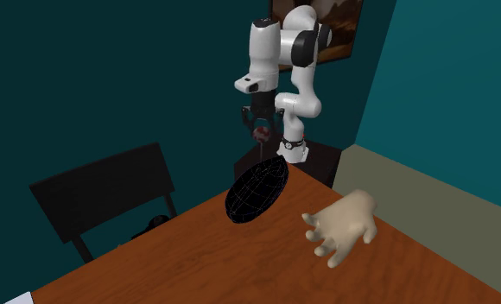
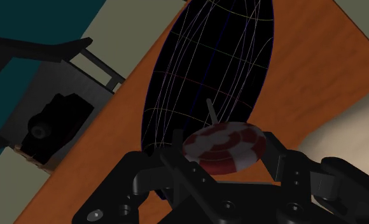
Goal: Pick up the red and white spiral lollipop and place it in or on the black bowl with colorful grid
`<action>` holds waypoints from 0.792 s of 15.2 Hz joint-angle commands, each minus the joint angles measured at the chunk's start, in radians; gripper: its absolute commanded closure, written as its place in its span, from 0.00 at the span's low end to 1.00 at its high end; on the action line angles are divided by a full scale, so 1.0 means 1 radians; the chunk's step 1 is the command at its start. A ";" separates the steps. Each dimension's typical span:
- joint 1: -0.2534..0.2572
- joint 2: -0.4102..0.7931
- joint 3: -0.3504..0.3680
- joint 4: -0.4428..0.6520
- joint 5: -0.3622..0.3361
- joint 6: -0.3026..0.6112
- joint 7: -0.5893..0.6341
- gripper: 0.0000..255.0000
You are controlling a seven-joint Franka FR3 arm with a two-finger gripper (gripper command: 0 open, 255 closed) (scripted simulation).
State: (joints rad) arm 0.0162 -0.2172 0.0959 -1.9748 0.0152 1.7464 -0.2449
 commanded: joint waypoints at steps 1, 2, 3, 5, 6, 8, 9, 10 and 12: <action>0.001 0.001 0.002 -0.026 0.000 0.028 0.002 1.00; 0.001 0.001 0.002 -0.039 0.000 0.041 0.002 1.00; 0.001 0.002 0.002 -0.053 0.001 0.055 0.002 1.00; 0.001 0.003 0.002 -0.078 0.001 0.082 0.002 1.00; 0.001 0.004 0.002 -0.090 0.001 0.095 0.002 1.00; 0.002 0.007 0.003 -0.115 0.001 0.122 0.003 1.00; 0.002 0.009 0.003 -0.126 0.000 0.136 0.003 1.00; 0.002 0.011 0.003 -0.138 0.000 0.149 0.003 1.00; 0.002 0.015 0.004 -0.160 0.000 0.176 0.003 1.00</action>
State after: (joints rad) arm 0.0198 -0.2044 0.1018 -2.1229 0.0160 1.9073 -0.2377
